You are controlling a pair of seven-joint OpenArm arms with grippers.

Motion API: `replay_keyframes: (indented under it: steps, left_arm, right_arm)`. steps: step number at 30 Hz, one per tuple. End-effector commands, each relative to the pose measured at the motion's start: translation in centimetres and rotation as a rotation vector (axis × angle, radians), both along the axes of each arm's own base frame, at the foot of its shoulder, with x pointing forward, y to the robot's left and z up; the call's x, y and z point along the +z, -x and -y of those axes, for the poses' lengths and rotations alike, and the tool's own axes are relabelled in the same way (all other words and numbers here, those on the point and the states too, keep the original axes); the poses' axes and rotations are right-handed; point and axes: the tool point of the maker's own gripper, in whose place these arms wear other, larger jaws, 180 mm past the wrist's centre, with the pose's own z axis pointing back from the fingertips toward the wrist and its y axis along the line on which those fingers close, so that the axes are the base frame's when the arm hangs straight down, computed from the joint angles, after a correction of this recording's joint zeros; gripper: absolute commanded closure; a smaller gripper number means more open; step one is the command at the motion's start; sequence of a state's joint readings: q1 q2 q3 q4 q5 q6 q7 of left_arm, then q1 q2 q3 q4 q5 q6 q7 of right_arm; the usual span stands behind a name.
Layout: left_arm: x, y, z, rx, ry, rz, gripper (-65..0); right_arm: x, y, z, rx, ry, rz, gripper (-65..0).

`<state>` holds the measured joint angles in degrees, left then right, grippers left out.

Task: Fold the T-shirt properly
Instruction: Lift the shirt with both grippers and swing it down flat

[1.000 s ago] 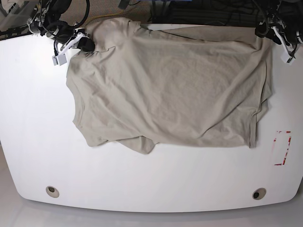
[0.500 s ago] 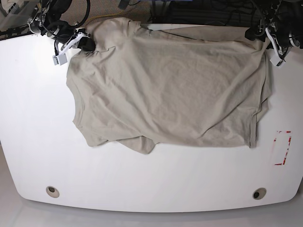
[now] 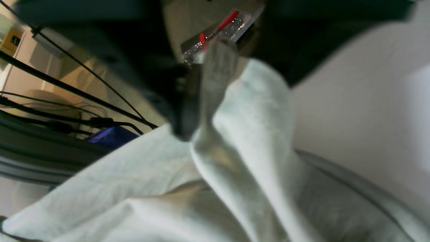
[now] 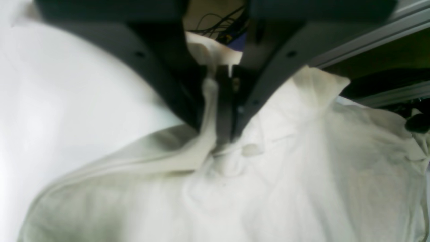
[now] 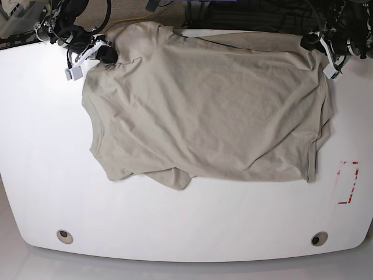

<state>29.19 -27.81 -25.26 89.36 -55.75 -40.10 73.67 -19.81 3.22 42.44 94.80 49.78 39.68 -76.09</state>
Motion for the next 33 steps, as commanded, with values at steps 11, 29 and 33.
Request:
replay_keyframes:
  steps: [11,29,33]
  left_arm:
    - [2.0,-1.1,-3.9,0.050,-0.089,0.051,-0.1]
    - [12.3,-13.8,-0.2,-0.287,-0.408,0.490,0.0]
    - [15.1,-17.5,0.1,-0.303,-0.472,0.570,0.0]
  right_arm:
    - [0.8,-0.6,0.3,-0.002,0.004,0.039,0.0]
    - [7.1,-11.0,3.2,0.014,0.087,0.304,0.0]
    - [10.5,-14.3,5.3,0.023,0.153,0.402,0.0]
